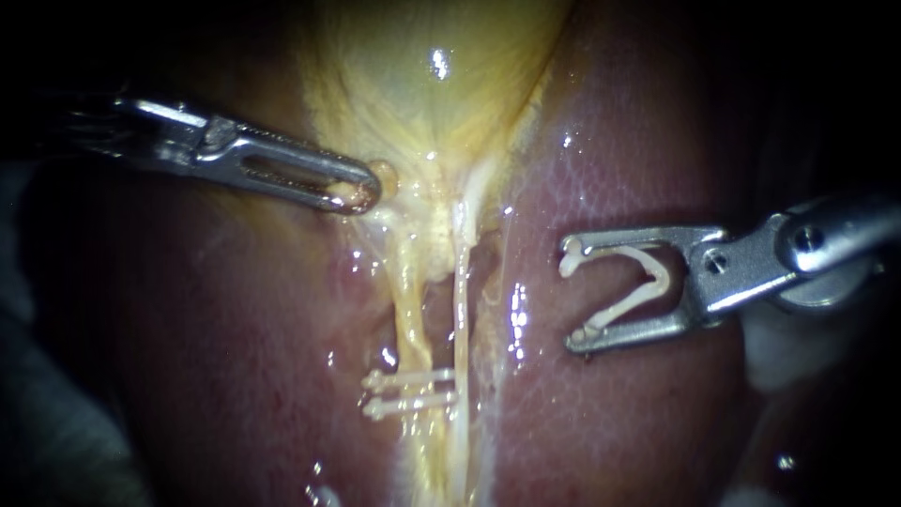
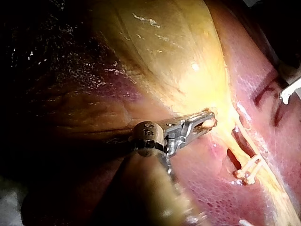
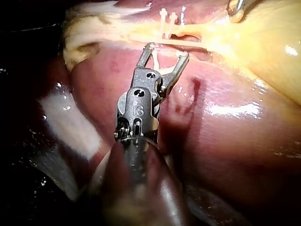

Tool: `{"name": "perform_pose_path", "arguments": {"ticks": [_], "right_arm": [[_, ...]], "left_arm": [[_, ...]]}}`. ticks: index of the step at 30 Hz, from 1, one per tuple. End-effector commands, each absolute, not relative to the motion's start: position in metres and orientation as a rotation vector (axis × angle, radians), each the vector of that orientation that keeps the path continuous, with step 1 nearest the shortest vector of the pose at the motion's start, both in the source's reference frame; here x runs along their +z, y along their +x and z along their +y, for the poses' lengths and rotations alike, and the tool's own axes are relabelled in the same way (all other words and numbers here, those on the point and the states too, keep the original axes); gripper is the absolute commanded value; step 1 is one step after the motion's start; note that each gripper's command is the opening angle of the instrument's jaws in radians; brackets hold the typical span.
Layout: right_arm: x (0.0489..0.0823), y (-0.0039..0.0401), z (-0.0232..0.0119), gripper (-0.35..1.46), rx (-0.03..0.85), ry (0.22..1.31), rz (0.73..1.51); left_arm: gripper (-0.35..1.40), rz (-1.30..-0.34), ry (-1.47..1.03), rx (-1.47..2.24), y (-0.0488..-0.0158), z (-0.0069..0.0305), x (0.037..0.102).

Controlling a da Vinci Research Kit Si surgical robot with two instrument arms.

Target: Clipping third clip left tube

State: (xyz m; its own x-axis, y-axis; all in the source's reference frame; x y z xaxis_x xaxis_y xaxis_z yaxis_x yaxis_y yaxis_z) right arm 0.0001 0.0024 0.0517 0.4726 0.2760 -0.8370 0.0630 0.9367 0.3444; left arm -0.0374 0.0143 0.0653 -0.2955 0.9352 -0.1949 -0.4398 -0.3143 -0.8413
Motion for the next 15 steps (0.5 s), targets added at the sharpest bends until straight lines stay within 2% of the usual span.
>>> {"name": "perform_pose_path", "arguments": {"ticks": [1,15], "right_arm": [[0.0517,0.0001,0.0024,0.45,0.134,0.352,1.077],[0.0517,0.0001,0.0024,0.45,0.134,0.352,1.077]], "left_arm": [[-0.35,-0.844,-0.878,1.779,-0.0372,0.0143,0.0651],[-0.35,-0.801,-0.893,1.714,-0.0316,0.017,0.0591]]}}
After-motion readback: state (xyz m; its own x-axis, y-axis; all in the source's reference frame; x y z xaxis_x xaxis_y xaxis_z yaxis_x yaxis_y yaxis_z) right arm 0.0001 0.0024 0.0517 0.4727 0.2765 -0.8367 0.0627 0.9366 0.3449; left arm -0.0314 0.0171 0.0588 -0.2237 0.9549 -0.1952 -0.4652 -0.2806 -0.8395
